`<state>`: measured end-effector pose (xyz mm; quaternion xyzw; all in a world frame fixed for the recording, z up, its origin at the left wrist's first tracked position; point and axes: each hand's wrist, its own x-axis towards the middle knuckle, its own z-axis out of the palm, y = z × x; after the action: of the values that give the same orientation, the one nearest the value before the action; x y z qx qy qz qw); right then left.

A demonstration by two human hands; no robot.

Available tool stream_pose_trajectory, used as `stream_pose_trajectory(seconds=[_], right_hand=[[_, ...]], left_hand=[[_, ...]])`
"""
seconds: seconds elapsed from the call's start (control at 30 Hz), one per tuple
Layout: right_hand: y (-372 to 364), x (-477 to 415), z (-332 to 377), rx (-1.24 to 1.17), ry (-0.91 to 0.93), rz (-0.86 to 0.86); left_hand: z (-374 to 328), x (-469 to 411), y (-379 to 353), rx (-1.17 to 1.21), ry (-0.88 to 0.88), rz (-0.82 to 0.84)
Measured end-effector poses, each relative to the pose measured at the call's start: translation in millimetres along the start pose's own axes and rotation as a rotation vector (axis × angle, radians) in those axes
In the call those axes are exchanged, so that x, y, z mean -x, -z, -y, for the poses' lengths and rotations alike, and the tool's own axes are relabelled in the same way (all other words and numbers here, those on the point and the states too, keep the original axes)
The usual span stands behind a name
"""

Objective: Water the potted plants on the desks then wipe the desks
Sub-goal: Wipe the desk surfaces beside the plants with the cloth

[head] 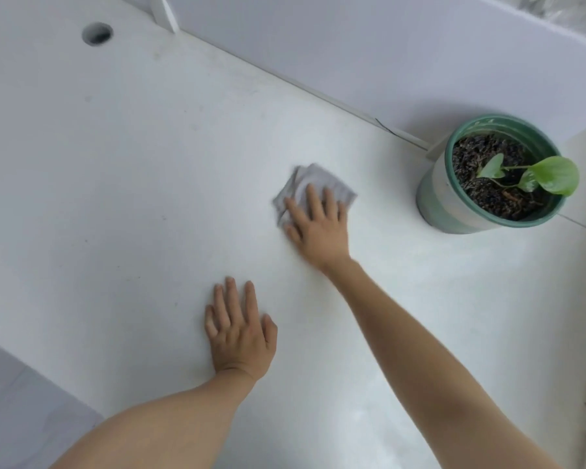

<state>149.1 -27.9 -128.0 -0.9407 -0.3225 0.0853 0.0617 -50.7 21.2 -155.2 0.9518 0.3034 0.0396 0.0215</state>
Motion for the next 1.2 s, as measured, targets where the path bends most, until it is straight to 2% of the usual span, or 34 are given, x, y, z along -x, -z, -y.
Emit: stream_pose_trajectory(seconds=[0.13,0.2,0.27,0.37,0.4,0.47,0.53,0.63,0.77,0.87,1.0,1.13,1.2], right_hand=[[-15.0,82.6,-7.9,-0.008,0.204,0.064],[-20.6,116.4,-49.9,0.05,0.184,0.03],[-13.5,138.5,-102.2,0.072,-0.035,-0.046],[8.1,161.2,-164.2,-0.055,-0.662,-0.108],[13.9,165.7,-172.4,-0.095,-0.806,-0.119],[15.8,166.0,-171.2,-0.141,-0.951,-0.167],[11.3,157.9,-148.4,-0.203,-1.019,-0.183],[1.0,152.3,-87.6,-0.205,-0.921,-0.191],[-17.8,176.3,-0.3,-0.116,-0.49,-0.2],[-28.5,204.7,36.5,-0.14,-0.328,-0.14],[-33.2,241.9,53.0,-0.119,-0.274,-0.106],[-32.7,264.5,63.2,-0.087,-0.361,-0.13],[-34.3,271.4,69.7,-0.063,-0.379,-0.201]], left_hand=[[-0.2,-0.2,1.6,0.027,0.005,0.02],[0.1,-0.7,2.5,0.034,0.002,0.034],[0.2,-1.0,2.9,0.047,0.007,0.057],[-0.5,-1.3,6.8,0.076,0.022,0.115],[-0.6,-1.8,8.2,0.083,0.024,0.129],[-1.4,-2.5,10.6,0.099,0.027,0.152],[-2.2,-2.6,12.4,0.125,0.028,0.174],[-3.6,-2.8,14.7,0.173,0.021,0.227],[-5.4,-1.6,22.8,0.234,0.005,0.312],[-4.0,-0.8,29.2,0.307,0.005,0.326],[2.5,0.3,31.4,0.412,0.038,0.295],[11.5,-0.2,39.1,0.483,0.057,0.315],[16.2,-2.1,37.0,0.499,0.046,0.327]])
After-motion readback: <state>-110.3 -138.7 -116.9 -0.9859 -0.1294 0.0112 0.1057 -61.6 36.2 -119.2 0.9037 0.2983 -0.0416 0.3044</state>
